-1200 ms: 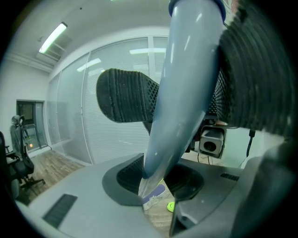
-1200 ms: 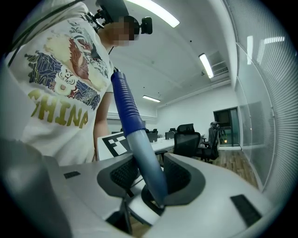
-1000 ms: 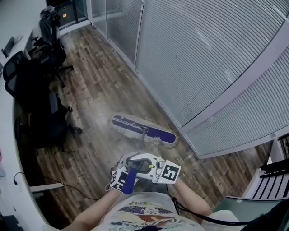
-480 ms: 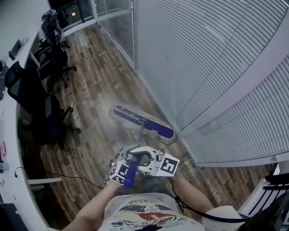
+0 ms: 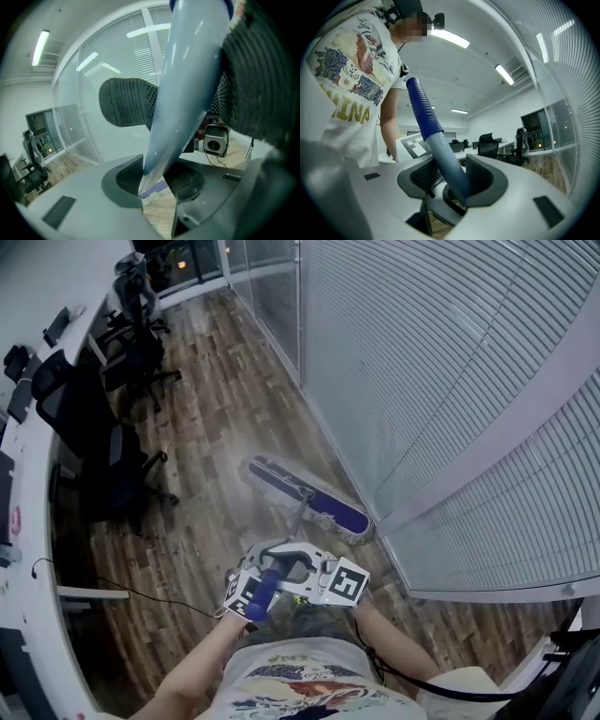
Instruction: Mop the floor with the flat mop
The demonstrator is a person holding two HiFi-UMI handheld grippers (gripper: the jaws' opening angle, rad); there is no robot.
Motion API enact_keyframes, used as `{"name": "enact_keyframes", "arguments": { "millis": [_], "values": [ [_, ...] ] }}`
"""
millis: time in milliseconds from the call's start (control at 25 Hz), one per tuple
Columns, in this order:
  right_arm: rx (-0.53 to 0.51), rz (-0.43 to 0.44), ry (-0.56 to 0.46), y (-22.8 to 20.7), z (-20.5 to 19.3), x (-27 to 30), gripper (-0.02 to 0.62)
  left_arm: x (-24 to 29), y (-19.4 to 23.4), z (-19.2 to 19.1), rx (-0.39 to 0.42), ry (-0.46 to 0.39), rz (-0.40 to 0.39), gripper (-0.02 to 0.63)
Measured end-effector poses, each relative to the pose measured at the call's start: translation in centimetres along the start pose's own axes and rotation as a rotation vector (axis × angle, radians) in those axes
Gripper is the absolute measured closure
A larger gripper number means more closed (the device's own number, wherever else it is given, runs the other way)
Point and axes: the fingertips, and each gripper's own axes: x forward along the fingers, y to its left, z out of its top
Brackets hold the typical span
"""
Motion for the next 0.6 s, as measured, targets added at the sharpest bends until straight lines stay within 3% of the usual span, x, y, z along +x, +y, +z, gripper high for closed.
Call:
{"name": "enact_keyframes", "arguments": {
  "millis": [240,320,600],
  "values": [
    [0.121,0.035,-0.001,7.0,0.2,3.5,0.411,-6.2,-3.4,-3.7,-0.085,0.025,0.062,0.502],
    [0.086,0.082,0.015,10.5,-0.2,4.8,0.408,-9.3,-5.1,-5.1,-0.120,0.027,0.092,0.502],
    [0.173,0.193,0.017,24.9,0.8,11.3,0.408,-22.4,-12.0,-10.1,-0.188,0.061,0.163,0.502]
  ]
}}
